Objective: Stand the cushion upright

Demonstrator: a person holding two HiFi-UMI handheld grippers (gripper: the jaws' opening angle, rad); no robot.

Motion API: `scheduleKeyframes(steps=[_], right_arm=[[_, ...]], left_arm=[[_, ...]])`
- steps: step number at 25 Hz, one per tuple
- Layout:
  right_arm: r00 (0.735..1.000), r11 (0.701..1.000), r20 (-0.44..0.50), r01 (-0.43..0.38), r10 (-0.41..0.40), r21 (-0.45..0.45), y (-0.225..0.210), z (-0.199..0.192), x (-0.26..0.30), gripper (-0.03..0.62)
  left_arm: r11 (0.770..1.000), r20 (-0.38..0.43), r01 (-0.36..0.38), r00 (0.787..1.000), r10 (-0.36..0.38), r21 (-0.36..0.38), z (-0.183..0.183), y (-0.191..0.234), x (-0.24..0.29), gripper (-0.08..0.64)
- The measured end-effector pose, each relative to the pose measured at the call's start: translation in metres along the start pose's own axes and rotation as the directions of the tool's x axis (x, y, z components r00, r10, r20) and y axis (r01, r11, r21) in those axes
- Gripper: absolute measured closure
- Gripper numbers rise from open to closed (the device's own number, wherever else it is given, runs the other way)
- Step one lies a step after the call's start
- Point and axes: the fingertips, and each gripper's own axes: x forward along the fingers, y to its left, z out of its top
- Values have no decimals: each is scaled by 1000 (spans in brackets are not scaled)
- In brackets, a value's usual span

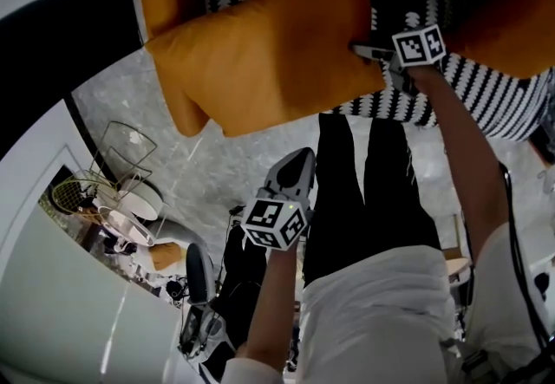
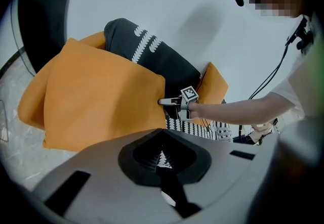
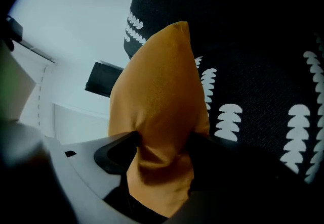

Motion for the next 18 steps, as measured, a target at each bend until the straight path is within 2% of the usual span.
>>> scheduleKeyframes(steps=[4,6,12,18], right_arm=[[999,999,16,39,-38,-38,3,-1,5,390],[996,994,19,84,-82,-77,6,-4,6,433],[967,948,-57,229,-247,-219,30,-30,-11,494],[957,927,-65,254,-281,-276,58,-24,-33,520]], left_arm=[[1000,-5,-3,1000,3,0,-8,5,1,558],[1000,-6,-2,1000,2,9,-11,5,2,558],[999,8,13,1000,-13,42,1,-14,-18,558],[998,66,-1,998,-4,67,27,-17,-37,558]])
